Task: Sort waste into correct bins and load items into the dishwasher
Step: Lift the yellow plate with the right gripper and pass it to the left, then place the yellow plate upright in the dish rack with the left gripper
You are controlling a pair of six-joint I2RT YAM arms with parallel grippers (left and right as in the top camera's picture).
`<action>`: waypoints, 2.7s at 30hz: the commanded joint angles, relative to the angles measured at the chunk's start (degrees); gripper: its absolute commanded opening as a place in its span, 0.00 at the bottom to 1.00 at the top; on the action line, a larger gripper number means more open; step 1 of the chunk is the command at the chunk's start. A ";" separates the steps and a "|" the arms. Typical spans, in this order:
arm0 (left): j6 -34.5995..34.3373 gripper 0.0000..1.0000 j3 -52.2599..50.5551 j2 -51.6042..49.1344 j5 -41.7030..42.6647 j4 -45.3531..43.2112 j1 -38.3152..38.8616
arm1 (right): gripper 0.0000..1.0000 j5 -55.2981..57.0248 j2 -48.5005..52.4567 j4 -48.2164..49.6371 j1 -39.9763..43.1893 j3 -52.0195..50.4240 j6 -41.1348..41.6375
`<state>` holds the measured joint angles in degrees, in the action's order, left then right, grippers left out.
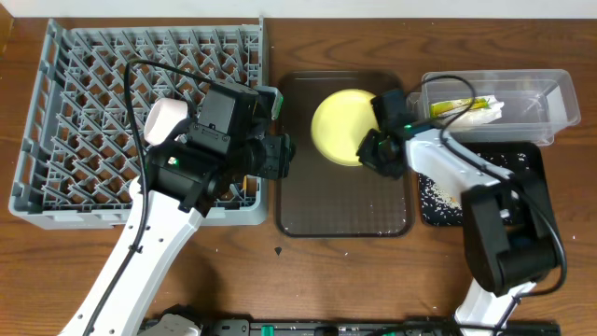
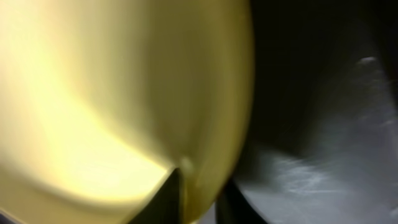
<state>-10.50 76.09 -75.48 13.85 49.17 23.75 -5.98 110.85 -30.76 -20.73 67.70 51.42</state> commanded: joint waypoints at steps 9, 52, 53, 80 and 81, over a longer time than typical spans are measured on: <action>-0.15 0.67 -0.22 -0.22 0.72 0.20 -0.04 | 0.01 -1.51 -14.51 -6.38 3.87 -1.07 -12.02; 30.12 0.08 0.85 8.92 -59.78 1.86 -5.70 | 0.71 -36.65 -32.20 -12.37 15.41 -1.07 -47.12; 31.98 0.08 0.85 8.48 -59.74 0.66 -6.75 | 0.71 -36.65 -32.20 -12.37 15.41 -1.07 -47.12; 36.37 0.48 0.85 -20.68 -36.81 -16.33 -31.17 | 0.72 -33.24 -32.20 -13.64 15.41 -1.07 -46.29; 36.37 0.55 0.85 -20.61 -36.81 -16.44 -31.17 | 0.73 -33.24 -32.20 -13.64 15.41 -1.07 -46.27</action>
<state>25.85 75.99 -96.36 -24.58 33.23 -7.49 -39.62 79.70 -44.31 -5.63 66.41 4.58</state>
